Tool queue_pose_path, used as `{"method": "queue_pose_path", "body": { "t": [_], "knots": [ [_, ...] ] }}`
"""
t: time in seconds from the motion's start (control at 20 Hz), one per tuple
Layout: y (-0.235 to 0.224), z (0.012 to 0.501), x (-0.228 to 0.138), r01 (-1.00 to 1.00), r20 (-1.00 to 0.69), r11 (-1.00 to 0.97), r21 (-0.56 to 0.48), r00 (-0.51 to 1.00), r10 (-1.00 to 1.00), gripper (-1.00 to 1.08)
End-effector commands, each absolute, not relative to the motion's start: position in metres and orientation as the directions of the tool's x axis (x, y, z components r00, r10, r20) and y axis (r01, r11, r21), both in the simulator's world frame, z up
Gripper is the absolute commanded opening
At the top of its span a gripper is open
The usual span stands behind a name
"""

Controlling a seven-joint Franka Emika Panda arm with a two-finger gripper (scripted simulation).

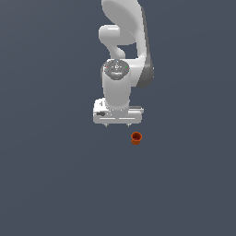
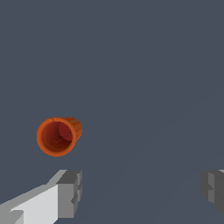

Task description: Pick up the object and move it to a goal position.

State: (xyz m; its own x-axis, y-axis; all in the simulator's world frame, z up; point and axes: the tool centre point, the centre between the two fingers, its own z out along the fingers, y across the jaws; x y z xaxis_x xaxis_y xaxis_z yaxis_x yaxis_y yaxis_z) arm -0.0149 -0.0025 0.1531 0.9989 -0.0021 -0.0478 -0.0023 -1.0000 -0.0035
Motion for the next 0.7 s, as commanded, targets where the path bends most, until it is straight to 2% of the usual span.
{"method": "queue_pose_path", "body": {
  "t": [0.0,0.65],
  "knots": [
    [-0.0026,0.1531,-0.0149,-0.002,-0.048,-1.0,-0.003,0.999,-0.002,1.0],
    [-0.0021,0.147,-0.0152,0.026,-0.074,-1.0,0.012,0.997,0.025,1.0]
  ]
}}
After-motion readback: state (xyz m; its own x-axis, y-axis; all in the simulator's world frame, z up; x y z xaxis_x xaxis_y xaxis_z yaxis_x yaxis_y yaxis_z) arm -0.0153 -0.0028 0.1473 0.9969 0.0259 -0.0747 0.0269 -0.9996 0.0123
